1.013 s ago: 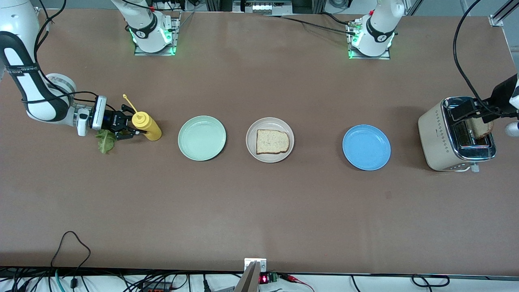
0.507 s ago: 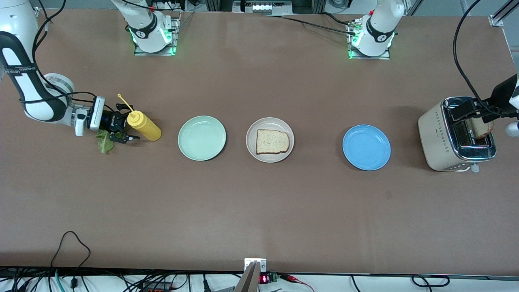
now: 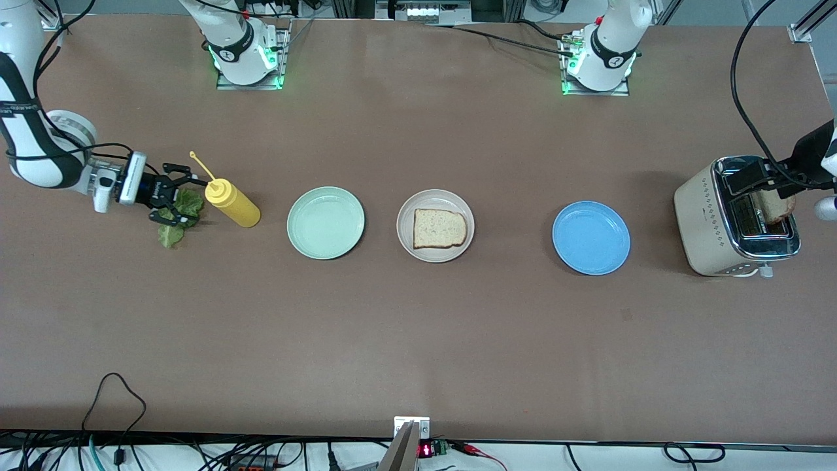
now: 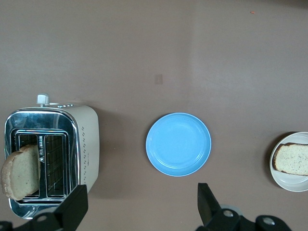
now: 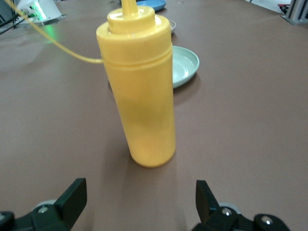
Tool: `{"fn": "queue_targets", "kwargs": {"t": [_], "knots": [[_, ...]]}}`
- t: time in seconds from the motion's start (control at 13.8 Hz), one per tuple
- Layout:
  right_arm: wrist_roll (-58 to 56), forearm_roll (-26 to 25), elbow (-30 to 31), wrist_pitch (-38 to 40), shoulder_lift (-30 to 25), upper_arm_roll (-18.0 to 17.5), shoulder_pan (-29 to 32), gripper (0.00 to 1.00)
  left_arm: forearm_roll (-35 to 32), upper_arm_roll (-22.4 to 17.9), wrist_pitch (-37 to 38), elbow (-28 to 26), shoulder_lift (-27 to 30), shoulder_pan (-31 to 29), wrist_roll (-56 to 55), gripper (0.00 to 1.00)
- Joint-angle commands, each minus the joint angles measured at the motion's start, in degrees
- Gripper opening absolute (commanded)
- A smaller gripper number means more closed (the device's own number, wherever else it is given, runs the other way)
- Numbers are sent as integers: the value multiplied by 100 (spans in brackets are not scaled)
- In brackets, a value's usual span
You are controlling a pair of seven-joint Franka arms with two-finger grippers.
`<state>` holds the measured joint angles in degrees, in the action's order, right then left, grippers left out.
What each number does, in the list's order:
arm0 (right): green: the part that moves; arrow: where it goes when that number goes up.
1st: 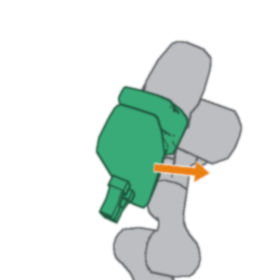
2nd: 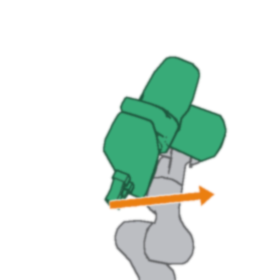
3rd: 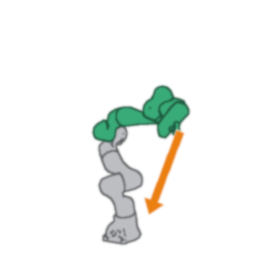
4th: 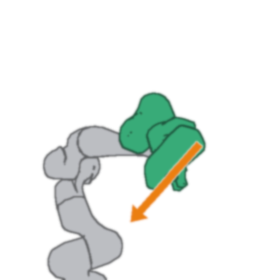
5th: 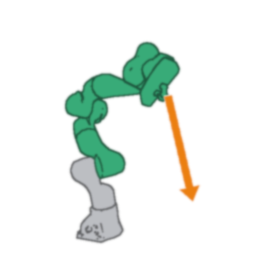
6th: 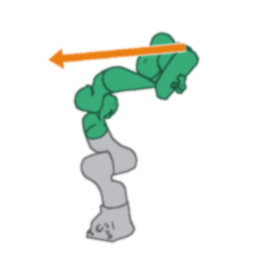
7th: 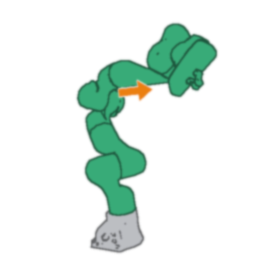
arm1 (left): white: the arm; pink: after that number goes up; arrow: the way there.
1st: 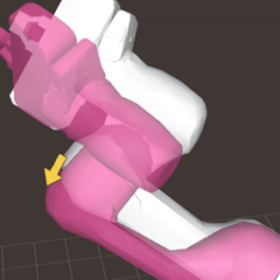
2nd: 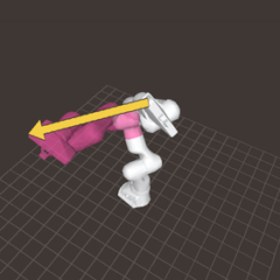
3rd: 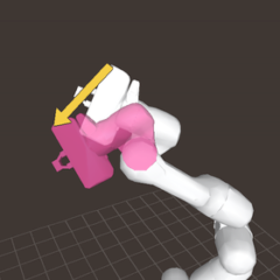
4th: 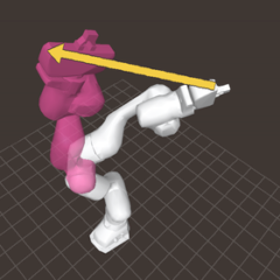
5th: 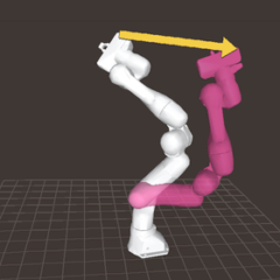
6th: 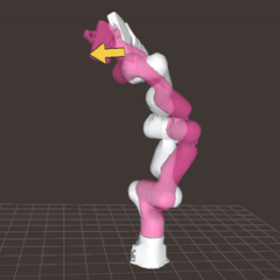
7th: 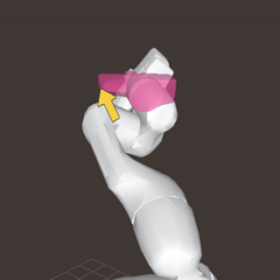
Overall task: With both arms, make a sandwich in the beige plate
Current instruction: 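Release the bottle and move the right gripper to the lettuce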
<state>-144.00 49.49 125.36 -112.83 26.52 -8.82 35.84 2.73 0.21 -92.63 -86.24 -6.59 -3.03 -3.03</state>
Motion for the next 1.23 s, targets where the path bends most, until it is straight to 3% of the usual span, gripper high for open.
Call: {"fn": "queue_targets", "kwargs": {"t": [0.0, 0.43, 0.58, 0.94, 1.16], "knots": [[335, -185, -240, 59, -102, 187, 99, 100, -36, 14, 87, 11, 9, 4, 84, 100], [3882, -563, -399, -1248, -393, 144, -243, 100, -36, 93, 184, 11, 18, 4, 57, 100], [5419, -1000, -407, -1478, -480, 117, -402, 100, -36, 93, 184, 11, 18, 4, 57, 100], [9224, -2976, -487, -2461, -587, -216, -726, 100, -36, 93, 184, 11, 18, 4, 57, 100], [11940, -4802, -495, -2516, -560, -252, -921, 100, -36, 93, 184, 11, 18, 4, 57, 100]]}}
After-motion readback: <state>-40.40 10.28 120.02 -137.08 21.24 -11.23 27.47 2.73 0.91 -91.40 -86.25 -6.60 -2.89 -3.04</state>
